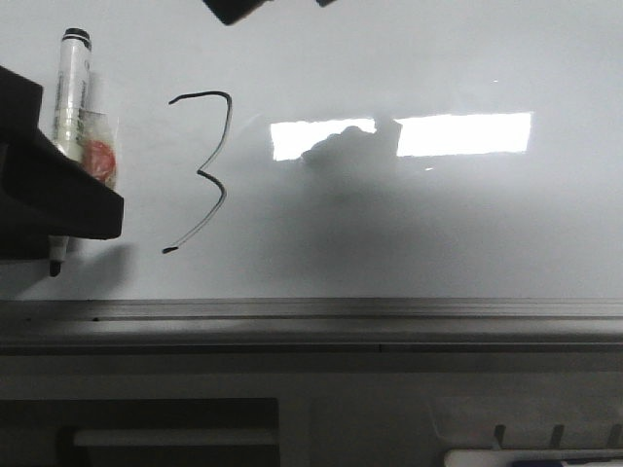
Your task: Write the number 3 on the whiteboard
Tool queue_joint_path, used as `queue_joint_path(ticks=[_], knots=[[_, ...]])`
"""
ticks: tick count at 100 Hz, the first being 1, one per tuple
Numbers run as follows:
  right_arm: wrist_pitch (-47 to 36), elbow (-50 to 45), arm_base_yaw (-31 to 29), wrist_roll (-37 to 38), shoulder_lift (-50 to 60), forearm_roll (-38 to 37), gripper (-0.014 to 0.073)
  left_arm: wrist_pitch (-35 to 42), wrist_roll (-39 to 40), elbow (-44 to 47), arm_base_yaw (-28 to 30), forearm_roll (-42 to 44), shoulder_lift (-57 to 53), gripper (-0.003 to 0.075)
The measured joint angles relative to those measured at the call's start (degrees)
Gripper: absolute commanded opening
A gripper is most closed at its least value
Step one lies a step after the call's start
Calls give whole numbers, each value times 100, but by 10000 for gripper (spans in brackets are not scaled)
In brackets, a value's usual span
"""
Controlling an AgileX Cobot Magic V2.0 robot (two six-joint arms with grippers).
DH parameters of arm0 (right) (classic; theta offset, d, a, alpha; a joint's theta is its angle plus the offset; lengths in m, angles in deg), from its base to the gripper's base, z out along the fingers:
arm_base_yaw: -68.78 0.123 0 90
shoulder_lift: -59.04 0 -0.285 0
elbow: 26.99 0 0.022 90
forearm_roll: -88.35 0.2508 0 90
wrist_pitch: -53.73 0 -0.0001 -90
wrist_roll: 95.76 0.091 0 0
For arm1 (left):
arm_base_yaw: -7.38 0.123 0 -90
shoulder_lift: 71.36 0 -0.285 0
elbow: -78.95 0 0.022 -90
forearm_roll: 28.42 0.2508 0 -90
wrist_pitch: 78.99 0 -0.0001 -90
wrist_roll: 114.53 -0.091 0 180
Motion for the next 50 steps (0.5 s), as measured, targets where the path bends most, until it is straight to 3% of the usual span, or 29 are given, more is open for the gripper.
queue_joint_path(ticks=[21,28,35,42,47,50], knots=[[61,0,0,0,0,0,595,-270,0,0,66,182,-252,430],[120,0,0,0,0,0,539,-388,0,11,183,316,-461,428],[172,0,0,0,14,0,387,-546,0,11,336,488,-780,411],[195,0,-3,0,73,0,153,-738,0,11,519,668,-1170,351],[199,0,-36,22,153,0,-48,-889,0,11,665,748,-1472,242],[208,0,-53,33,207,0,-60,-988,0,11,749,774,-1649,169]])
